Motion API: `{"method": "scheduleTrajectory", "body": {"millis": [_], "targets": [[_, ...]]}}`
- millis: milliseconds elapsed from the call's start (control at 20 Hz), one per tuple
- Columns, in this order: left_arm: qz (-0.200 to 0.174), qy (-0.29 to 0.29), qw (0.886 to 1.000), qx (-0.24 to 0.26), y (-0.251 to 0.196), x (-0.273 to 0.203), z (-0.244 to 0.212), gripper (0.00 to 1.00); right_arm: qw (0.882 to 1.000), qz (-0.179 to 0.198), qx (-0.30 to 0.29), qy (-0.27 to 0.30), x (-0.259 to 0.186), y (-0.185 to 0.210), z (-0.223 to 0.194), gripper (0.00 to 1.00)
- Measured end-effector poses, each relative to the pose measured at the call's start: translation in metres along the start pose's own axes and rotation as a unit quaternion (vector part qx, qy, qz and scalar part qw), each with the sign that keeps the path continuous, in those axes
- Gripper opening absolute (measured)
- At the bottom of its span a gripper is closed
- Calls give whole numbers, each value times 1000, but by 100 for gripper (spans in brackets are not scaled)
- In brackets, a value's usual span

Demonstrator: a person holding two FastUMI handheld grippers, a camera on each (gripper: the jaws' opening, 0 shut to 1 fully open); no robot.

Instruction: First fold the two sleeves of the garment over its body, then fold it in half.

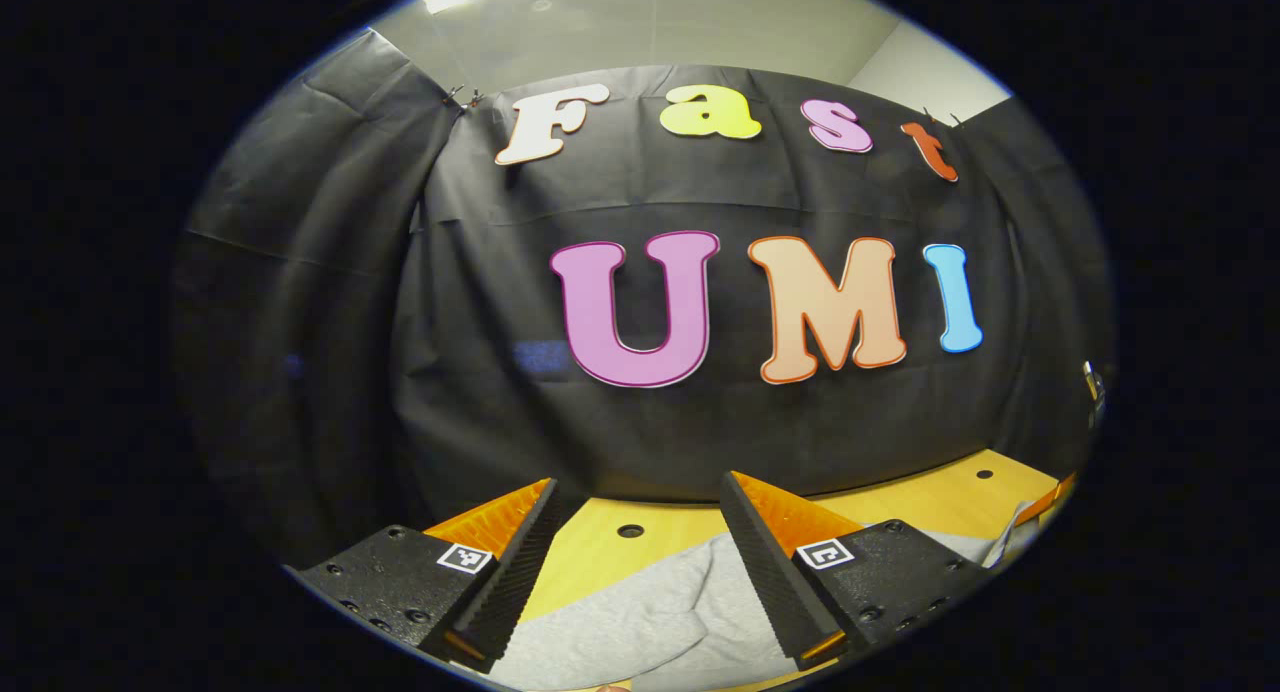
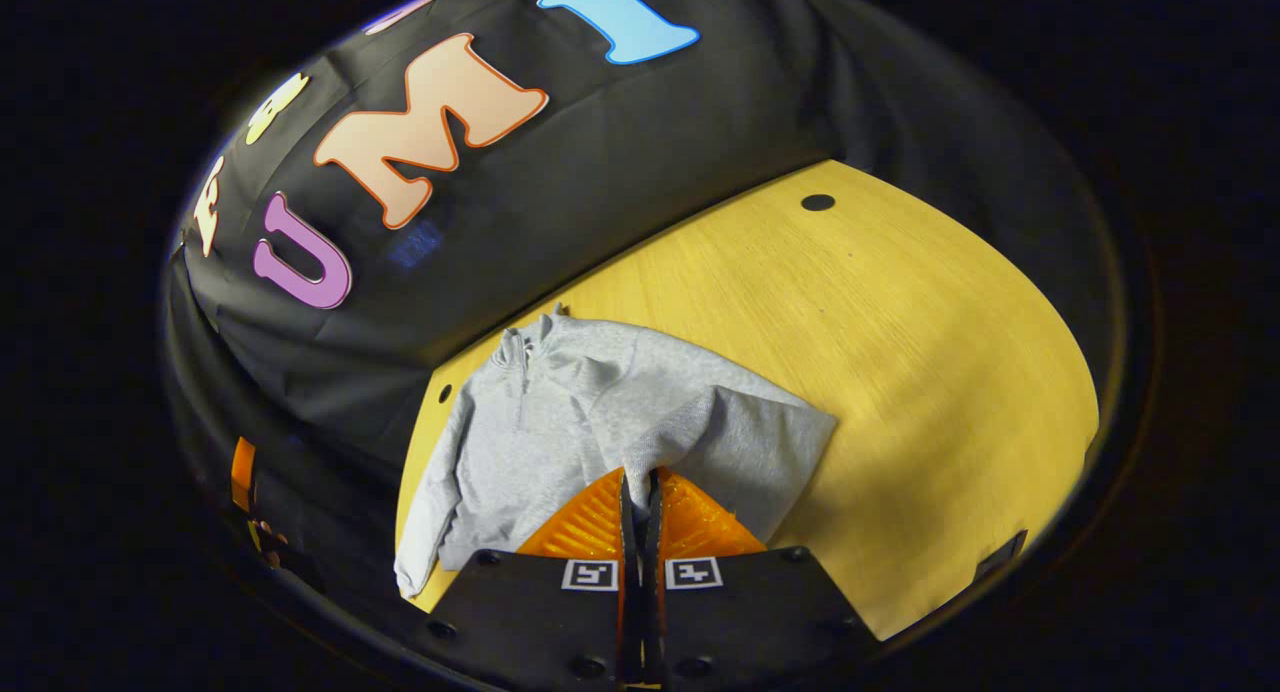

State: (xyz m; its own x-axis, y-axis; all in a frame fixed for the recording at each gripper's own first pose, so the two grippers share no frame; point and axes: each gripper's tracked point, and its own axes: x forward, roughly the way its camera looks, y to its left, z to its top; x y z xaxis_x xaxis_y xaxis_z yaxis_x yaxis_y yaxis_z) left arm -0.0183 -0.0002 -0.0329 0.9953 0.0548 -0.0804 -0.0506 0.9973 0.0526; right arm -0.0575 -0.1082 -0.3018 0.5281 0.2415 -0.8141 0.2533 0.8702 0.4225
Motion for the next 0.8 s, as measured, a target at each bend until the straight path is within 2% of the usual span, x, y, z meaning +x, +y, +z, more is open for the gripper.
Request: {"method": "scheduleTrajectory", "body": {"millis": [50, 100, 250, 300, 400, 450, 550, 800], "targets": [[6, -1, 1000, 3, 9, -2, 0, 94, 1000, 6, -5, -1, 5, 11, 4, 3], [13, -1, 1000, 5, 18, -2, 0, 97, 1000, 11, -11, -2, 10, 23, 8, 3], [33, -1, 999, 8, 48, -8, -3, 94, 999, 25, -32, -3, 29, 58, 17, 1], [41, 0, 999, 9, 59, -11, -4, 98, 999, 28, -41, -1, 35, 70, 16, 1], [58, 7, 998, 8, 80, -17, -10, 94, 998, 41, -54, 5, 47, 95, 15, 3], [66, 9, 998, 5, 90, -20, -12, 97, 997, 47, -61, 7, 53, 107, 15, 3], [83, 12, 996, 3, 108, -24, -15, 94, 996, 57, -71, 11, 66, 131, 14, 3], [113, 25, 993, -6, 145, -33, -28, 97, 993, 82, -81, 26, 95, 182, 1, 3]]}}
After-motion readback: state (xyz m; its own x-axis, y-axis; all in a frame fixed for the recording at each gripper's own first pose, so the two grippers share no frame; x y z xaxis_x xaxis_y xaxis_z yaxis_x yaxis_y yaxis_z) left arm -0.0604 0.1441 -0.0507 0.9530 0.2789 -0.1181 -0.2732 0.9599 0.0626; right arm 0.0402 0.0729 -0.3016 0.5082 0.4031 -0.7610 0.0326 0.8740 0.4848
